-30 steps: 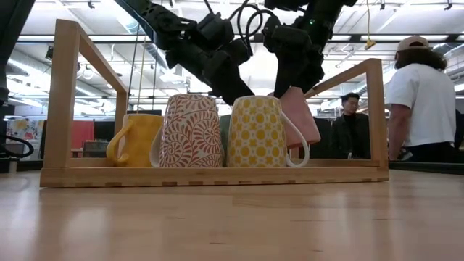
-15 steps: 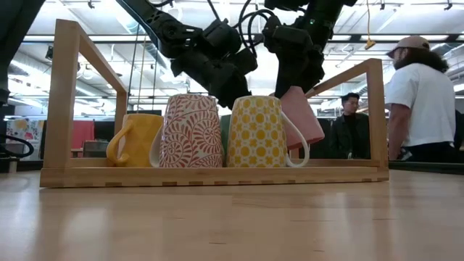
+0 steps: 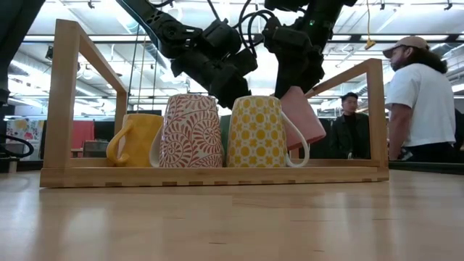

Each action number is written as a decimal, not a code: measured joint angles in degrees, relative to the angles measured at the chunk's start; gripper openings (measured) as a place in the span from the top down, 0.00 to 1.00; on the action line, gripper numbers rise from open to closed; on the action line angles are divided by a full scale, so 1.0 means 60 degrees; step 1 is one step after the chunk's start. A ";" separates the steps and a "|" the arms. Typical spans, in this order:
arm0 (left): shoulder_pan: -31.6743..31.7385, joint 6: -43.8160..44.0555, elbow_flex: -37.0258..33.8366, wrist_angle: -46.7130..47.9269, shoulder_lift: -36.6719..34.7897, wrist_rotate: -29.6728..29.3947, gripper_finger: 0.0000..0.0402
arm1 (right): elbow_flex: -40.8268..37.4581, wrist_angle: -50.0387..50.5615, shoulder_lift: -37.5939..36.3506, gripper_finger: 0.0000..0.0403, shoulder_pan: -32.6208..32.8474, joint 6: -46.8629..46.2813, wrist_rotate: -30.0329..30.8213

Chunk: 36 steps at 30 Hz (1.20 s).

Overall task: Place coffee mugs
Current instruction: Put the pink mug on the shelf

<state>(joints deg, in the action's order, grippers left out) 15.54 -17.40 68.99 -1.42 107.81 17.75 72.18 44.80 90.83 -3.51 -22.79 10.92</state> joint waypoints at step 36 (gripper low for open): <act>0.0002 -0.0053 0.0000 -0.0070 0.0000 -0.0586 0.89 | 0.0018 0.0215 -0.0011 0.07 -0.0003 -0.0029 0.0106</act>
<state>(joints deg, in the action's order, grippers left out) 15.55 -17.72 68.99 -1.84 107.81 14.23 72.29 46.09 90.76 -3.53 -22.96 11.55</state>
